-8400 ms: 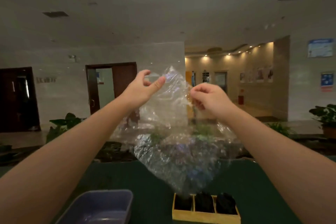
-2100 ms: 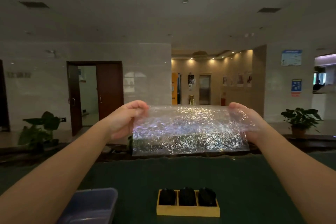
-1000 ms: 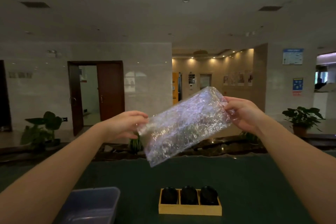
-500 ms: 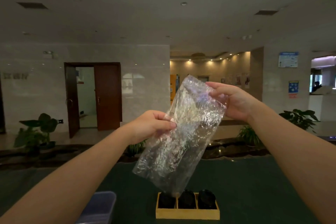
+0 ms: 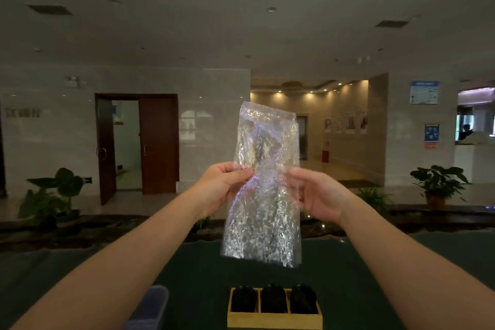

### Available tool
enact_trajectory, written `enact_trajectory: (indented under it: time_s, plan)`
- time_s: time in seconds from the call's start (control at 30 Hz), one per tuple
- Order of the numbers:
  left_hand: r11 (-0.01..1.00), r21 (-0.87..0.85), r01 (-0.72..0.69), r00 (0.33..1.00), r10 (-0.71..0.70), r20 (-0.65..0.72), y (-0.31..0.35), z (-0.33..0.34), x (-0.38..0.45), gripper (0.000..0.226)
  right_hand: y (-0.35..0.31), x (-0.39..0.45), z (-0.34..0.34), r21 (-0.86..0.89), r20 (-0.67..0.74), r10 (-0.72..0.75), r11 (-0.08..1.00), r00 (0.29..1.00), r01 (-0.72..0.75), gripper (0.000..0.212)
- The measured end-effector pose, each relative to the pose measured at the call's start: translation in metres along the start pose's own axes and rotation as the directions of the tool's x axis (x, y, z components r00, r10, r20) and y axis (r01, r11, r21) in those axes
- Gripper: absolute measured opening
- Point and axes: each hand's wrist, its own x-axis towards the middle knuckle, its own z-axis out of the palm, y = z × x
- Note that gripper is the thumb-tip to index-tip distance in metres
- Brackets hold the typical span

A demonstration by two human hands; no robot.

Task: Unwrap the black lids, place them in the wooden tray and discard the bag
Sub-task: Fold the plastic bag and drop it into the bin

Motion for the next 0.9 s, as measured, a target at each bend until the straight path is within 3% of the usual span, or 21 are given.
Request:
enact_trajectory:
  time_s: [0.17, 0.53, 0.63, 0.73, 0.9]
  plan:
    - [0.989, 0.124, 0.078, 0.997, -0.075, -0.029, -0.004, -0.004, -0.006, 0.031, 0.002, 0.007, 0.000, -0.050, -0.164, -0.013, 0.999, 0.986, 0.005, 0.029]
    - [0.955, 0.277, 0.103, 0.994, -0.108, 0.002, -0.003, -0.014, -0.013, 0.016, 0.006, 0.009, -0.003, -0.106, -0.176, -0.025, 0.994, 0.984, 0.006, 0.022]
    - [0.950, 0.293, 0.107, 0.994, -0.112, -0.002, -0.003, -0.018, -0.015, 0.029, 0.006, 0.008, -0.007, -0.099, -0.175, -0.036, 0.995, 0.984, 0.019, 0.023]
    - [0.957, 0.277, 0.084, 0.995, -0.096, 0.032, -0.003, -0.018, -0.017, 0.027, 0.003, 0.006, -0.009, -0.080, -0.178, -0.080, 0.995, 0.981, 0.066, 0.023]
    - [0.995, 0.091, 0.026, 0.997, -0.032, 0.072, -0.008, -0.017, -0.016, 0.031, -0.001, 0.000, -0.012, 0.005, -0.185, -0.111, 0.993, 0.976, 0.114, 0.027]
